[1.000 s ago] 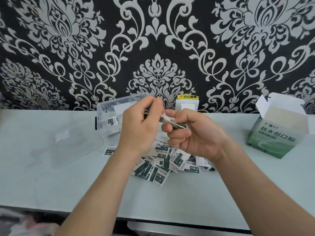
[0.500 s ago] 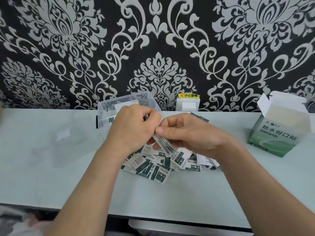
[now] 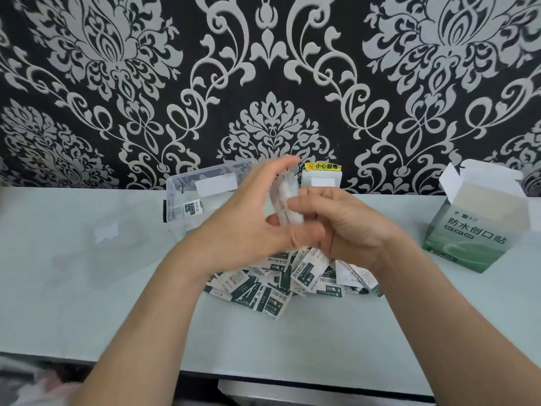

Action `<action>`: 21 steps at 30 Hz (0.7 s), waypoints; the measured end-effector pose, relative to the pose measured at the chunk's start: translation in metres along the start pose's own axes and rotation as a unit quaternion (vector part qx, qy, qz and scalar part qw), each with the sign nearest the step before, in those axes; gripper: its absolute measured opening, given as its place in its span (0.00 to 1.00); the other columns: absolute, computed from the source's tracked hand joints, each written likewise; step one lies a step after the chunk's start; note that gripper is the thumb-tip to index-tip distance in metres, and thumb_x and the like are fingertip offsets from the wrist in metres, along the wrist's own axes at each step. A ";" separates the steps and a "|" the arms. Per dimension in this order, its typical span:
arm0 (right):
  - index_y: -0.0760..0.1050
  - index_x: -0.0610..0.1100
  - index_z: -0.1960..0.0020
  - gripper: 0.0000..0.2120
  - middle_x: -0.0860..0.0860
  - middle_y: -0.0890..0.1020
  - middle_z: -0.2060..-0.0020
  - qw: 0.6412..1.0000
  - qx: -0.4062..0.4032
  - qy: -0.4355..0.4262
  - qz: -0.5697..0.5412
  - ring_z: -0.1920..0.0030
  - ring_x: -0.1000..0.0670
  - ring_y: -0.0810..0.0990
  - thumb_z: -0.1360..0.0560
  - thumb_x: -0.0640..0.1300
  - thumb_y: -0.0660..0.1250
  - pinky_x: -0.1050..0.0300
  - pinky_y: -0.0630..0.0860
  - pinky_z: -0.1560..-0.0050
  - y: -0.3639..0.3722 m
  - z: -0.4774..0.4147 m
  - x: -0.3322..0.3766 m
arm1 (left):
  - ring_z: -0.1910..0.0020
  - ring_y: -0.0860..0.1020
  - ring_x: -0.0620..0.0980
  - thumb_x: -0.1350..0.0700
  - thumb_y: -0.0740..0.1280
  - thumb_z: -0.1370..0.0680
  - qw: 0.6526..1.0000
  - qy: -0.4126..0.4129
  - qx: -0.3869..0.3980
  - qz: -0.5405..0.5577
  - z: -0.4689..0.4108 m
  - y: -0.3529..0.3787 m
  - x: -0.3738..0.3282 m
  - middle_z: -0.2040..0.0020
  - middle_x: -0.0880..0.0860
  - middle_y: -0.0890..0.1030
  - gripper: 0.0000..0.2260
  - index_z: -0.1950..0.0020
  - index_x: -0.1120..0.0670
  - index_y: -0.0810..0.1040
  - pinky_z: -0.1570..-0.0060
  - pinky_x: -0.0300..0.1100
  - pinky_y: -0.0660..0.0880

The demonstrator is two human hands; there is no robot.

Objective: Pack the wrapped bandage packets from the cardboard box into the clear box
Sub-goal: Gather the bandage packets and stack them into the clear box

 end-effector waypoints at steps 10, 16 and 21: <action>0.77 0.39 0.52 0.09 0.44 0.84 0.64 0.999 0.026 0.018 0.012 0.70 0.52 0.81 0.29 0.43 0.68 0.63 0.77 0.71 -0.002 0.006 -0.001 | 0.42 0.70 0.35 0.45 0.77 0.35 0.986 0.040 -0.041 -0.157 0.000 0.012 -0.006 0.39 0.38 0.59 0.36 0.33 0.37 0.64 0.44 0.32 0.71; 0.69 0.30 0.37 0.37 0.42 0.84 0.58 0.996 0.067 0.022 0.052 0.67 0.48 0.75 0.37 0.47 0.79 0.61 0.77 0.66 -0.005 0.004 -0.002 | 0.40 0.67 0.31 0.42 0.78 0.38 0.987 0.065 -0.053 -0.134 -0.001 0.010 -0.008 0.37 0.39 0.63 0.34 0.36 0.38 0.66 0.50 0.25 0.69; 0.73 0.35 0.37 0.37 0.41 0.85 0.55 0.996 0.055 0.025 0.064 0.61 0.47 0.82 0.40 0.48 0.81 0.56 0.77 0.55 -0.012 0.007 0.000 | 0.35 0.68 0.39 0.47 0.79 0.35 0.994 0.079 -0.050 -0.047 0.000 0.005 -0.009 0.37 0.41 0.66 0.28 0.39 0.40 0.71 0.41 0.32 0.70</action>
Point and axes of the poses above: each hand's wrist, its own z-axis away from the middle knuckle, its own y-axis out of the palm, x = y × z, the point moved 7 cm from there along -z, towards the middle knuckle
